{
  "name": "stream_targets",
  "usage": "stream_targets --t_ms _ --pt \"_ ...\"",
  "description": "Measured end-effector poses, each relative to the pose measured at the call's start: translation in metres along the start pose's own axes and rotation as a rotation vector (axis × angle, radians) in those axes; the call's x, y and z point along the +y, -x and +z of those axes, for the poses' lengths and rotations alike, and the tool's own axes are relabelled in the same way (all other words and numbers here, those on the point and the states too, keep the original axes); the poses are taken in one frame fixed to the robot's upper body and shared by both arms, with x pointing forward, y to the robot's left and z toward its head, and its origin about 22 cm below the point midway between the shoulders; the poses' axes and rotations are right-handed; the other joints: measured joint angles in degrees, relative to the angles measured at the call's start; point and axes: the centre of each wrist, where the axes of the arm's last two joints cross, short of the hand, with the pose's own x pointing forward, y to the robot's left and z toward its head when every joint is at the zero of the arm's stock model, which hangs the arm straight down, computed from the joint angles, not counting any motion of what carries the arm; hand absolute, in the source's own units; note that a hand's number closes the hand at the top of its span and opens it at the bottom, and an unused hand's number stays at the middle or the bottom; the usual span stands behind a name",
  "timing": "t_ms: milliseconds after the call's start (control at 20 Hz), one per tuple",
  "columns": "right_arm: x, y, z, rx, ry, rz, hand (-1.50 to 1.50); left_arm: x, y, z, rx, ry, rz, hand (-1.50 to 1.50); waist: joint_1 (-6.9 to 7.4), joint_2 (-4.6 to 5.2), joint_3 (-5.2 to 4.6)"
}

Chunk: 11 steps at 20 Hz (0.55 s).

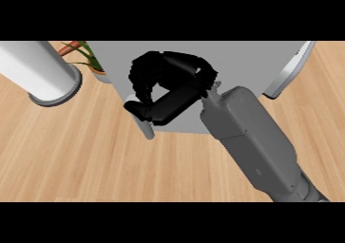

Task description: Pick up the bottled water, place it into the cabinet and close the cabinet

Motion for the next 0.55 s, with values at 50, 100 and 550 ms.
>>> stream_targets --t_ms 50,100,550 --pt "-0.0008 0.0000 -0.0005 -0.008 0.004 0.008 -1.50 0.0000 0.0005 -0.0003 0.002 0.002 0.001 -1.50 0.05 0.02 -0.02" --pt "-0.0009 -0.0003 -0.0010 -0.014 0.007 0.018 -1.50 0.0003 0.0005 -0.0013 0.002 0.003 0.000 -1.50 0.06 0.07 -0.06" --pt "0.0009 -0.0030 -0.0047 -0.038 0.057 0.070 -1.50 -0.0064 0.0025 -0.0091 -0.010 0.032 0.010 -1.50 0.31 0.10 -0.12"
